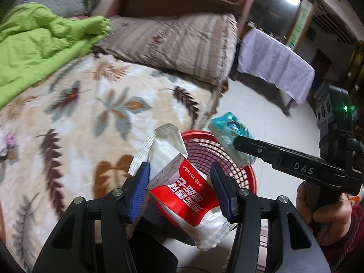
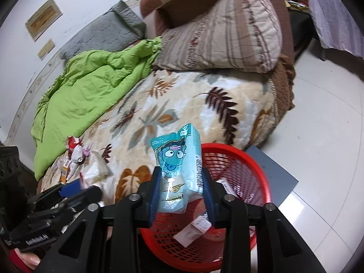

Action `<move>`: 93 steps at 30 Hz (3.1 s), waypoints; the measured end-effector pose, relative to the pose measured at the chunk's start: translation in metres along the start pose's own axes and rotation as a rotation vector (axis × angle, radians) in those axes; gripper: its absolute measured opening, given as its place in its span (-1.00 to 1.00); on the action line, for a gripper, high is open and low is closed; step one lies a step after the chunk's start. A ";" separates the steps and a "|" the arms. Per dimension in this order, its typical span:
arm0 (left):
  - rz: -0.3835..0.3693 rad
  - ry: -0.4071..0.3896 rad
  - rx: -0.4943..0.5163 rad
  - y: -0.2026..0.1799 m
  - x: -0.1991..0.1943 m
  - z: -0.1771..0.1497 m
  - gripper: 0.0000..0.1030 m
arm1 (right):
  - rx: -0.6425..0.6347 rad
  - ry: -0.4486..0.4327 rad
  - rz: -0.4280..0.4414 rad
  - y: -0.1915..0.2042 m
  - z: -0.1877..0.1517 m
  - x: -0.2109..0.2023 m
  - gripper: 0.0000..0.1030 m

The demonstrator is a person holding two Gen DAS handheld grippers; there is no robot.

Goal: Collect trash
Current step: 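Carry both packets to the red wastebasket and release them from both tools, then return to the bed and grasp the white sock with the right tool, then grasp the white bottle with the left tool while the right tool holds the sock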

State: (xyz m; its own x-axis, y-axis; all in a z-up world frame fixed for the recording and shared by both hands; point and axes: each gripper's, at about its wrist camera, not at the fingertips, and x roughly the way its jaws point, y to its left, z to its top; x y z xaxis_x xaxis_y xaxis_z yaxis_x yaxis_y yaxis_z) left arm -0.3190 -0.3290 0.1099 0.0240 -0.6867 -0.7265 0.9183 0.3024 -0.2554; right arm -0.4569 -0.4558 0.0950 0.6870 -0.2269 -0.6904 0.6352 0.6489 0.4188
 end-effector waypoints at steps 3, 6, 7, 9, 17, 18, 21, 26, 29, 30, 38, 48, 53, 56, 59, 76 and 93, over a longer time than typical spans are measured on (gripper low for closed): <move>-0.023 0.009 0.002 -0.002 0.010 0.002 0.28 | -0.001 0.000 -0.019 -0.006 0.001 -0.001 0.04; -0.008 0.000 -0.008 0.001 0.008 0.003 0.36 | 0.003 -0.014 -0.025 -0.006 0.005 -0.002 0.06; -0.003 -0.003 -0.011 0.003 0.006 0.002 0.36 | 0.001 -0.016 -0.017 -0.005 0.005 -0.002 0.06; 0.020 -0.011 -0.027 0.012 -0.002 0.000 0.37 | -0.015 -0.020 -0.002 0.002 0.006 0.000 0.06; 0.167 -0.095 -0.122 0.061 -0.057 -0.019 0.37 | -0.122 0.050 0.107 0.063 -0.001 0.033 0.09; 0.186 -0.104 -0.135 0.068 -0.064 -0.022 0.37 | -0.145 0.059 0.119 0.072 -0.004 0.037 0.09; 0.251 -0.140 -0.203 0.097 -0.092 -0.033 0.37 | -0.236 0.088 0.177 0.112 -0.012 0.050 0.09; 0.337 -0.181 -0.301 0.143 -0.131 -0.053 0.38 | -0.392 0.128 0.266 0.180 -0.033 0.070 0.09; 0.406 -0.206 -0.357 0.176 -0.155 -0.066 0.38 | -0.465 0.149 0.306 0.212 -0.044 0.081 0.10; 0.422 -0.210 -0.373 0.185 -0.161 -0.069 0.38 | -0.496 0.157 0.313 0.225 -0.047 0.086 0.11; 0.496 -0.256 -0.657 0.289 -0.202 -0.100 0.38 | -0.617 0.224 0.391 0.290 -0.040 0.128 0.11; 0.506 -0.240 -0.887 0.367 -0.194 -0.118 0.38 | -0.625 0.292 0.432 0.363 0.000 0.222 0.11; 0.505 -0.231 -0.916 0.385 -0.188 -0.119 0.38 | -0.620 0.331 0.416 0.397 0.016 0.286 0.11; 0.498 -0.228 -0.920 0.391 -0.185 -0.118 0.38 | -0.588 0.366 0.408 0.407 0.021 0.321 0.11; 0.492 -0.221 -0.920 0.398 -0.181 -0.118 0.38 | -0.605 0.399 0.391 0.414 0.018 0.346 0.11; 0.453 -0.222 -0.980 0.425 -0.186 -0.124 0.39 | -0.694 0.569 0.673 0.390 -0.081 0.240 -0.65; 0.535 -0.136 -0.964 0.397 -0.166 -0.127 0.39 | -0.501 0.422 0.660 0.320 -0.036 0.190 -0.64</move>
State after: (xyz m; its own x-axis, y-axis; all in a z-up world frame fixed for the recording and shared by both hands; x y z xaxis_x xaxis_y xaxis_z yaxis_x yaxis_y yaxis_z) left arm -0.0089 -0.0108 0.0485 0.4225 -0.3632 -0.8304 0.0865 0.9282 -0.3620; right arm -0.1355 -0.2649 0.0767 0.6074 0.5193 -0.6011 -0.1327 0.8124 0.5677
